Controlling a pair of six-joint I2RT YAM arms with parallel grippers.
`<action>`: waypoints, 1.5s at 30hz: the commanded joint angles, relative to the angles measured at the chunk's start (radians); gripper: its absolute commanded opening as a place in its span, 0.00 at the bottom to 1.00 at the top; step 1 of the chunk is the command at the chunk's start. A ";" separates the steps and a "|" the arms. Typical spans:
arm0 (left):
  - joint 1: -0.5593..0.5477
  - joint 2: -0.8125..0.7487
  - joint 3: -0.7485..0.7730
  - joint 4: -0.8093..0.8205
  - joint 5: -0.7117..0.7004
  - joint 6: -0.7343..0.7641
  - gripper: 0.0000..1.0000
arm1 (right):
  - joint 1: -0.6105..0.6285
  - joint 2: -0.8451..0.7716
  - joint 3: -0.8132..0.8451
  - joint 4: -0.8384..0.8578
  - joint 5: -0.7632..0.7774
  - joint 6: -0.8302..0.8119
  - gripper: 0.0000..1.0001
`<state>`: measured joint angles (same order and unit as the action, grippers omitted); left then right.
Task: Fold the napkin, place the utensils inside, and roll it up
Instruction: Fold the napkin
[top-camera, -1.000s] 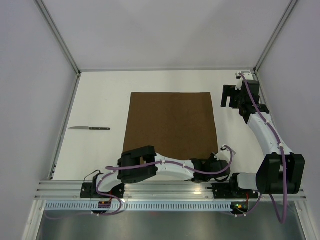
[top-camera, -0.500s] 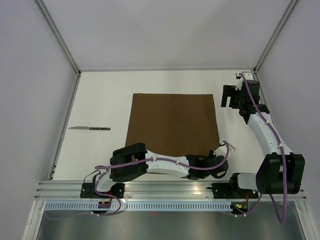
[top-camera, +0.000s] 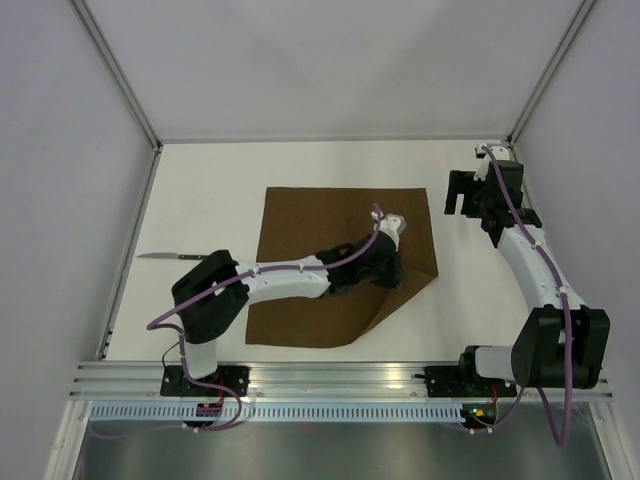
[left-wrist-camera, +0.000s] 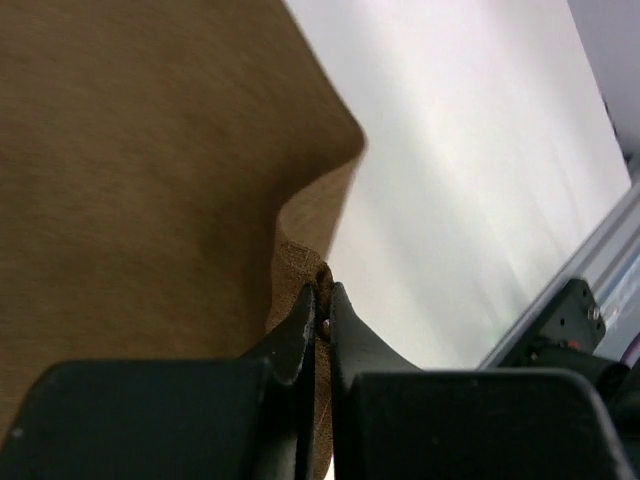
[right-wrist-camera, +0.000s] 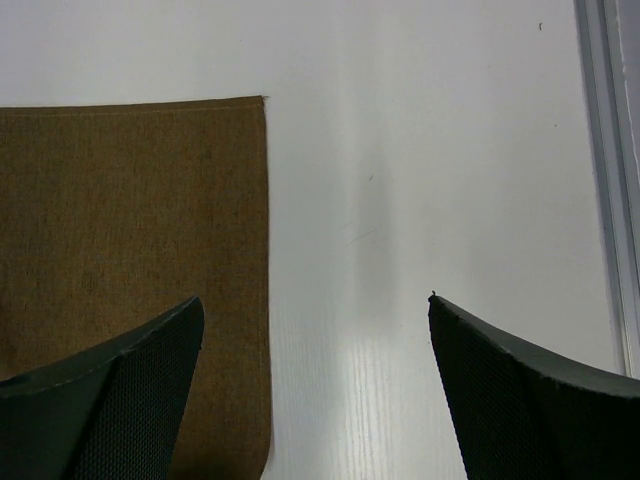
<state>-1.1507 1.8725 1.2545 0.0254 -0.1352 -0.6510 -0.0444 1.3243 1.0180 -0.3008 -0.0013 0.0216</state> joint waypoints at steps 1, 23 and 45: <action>0.117 -0.090 -0.021 0.033 0.127 -0.085 0.02 | -0.011 0.000 0.034 -0.021 -0.031 0.000 0.98; 0.709 -0.018 0.029 -0.012 0.422 -0.062 0.02 | -0.015 0.009 0.057 -0.054 -0.097 -0.011 0.98; 0.873 0.059 0.106 -0.055 0.477 -0.079 0.02 | -0.014 0.030 0.060 -0.061 -0.114 -0.012 0.98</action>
<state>-0.2947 1.9194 1.3151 -0.0154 0.3000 -0.6849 -0.0563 1.3437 1.0351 -0.3408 -0.1162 0.0105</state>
